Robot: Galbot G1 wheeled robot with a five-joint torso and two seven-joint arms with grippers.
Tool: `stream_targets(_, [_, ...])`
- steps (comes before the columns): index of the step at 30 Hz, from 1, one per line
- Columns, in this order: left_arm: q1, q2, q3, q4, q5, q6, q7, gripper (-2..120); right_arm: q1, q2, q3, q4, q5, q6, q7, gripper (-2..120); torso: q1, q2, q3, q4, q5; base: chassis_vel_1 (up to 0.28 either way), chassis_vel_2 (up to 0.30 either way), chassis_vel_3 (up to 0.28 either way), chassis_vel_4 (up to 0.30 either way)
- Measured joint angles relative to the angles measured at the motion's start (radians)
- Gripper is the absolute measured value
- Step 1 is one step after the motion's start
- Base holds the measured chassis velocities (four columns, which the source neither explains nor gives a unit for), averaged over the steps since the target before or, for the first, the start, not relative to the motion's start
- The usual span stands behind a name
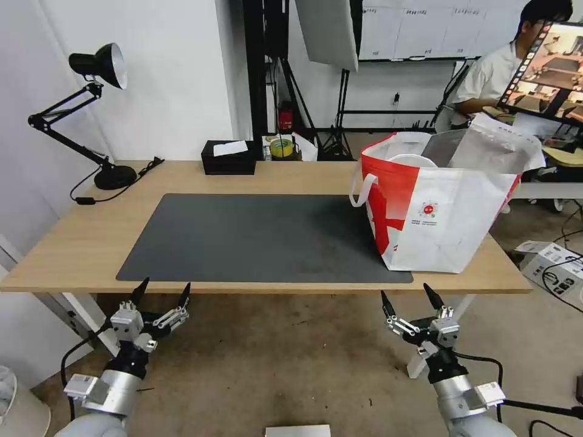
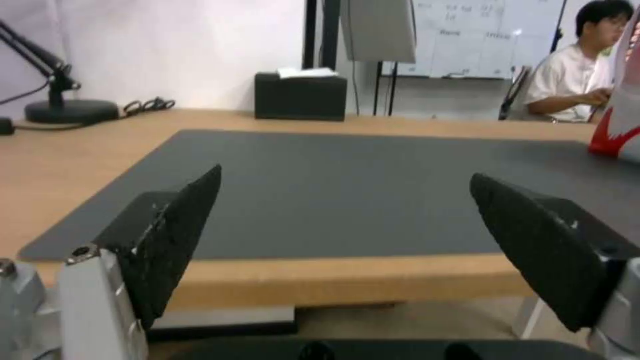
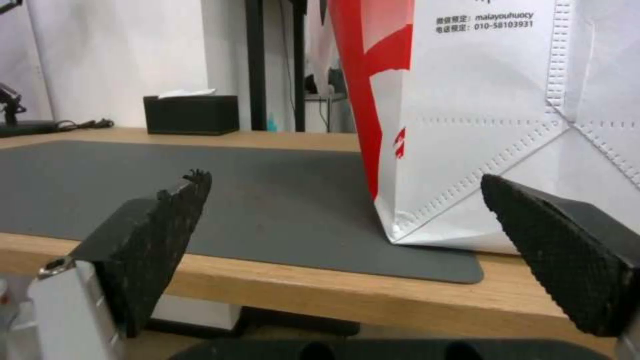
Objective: Pick up the trash from the table and place it into the takeout bag.
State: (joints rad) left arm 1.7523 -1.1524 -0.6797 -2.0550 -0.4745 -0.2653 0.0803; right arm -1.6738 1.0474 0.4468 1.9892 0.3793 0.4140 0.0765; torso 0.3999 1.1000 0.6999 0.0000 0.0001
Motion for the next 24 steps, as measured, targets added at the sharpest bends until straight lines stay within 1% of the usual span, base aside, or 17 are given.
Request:
stream_targets(6, [0.011,-0.009,0.0,0.006,0.012,0.002,0.0,100,0.0,0.0,0.0,0.0,0.0,0.0,0.0,100,0.0,0.0,0.0,0.0,-0.0002,0.0,0.0,0.0,0.0])
stream_targets(24, [0.007,-0.007,0.003,0.009,0.012,0.003,-0.002,100,0.0,0.0,0.0,0.0,0.0,0.0,0.0,100,0.0,0.0,0.0,0.0,-0.0001,0.0,0.0,0.0,0.0])
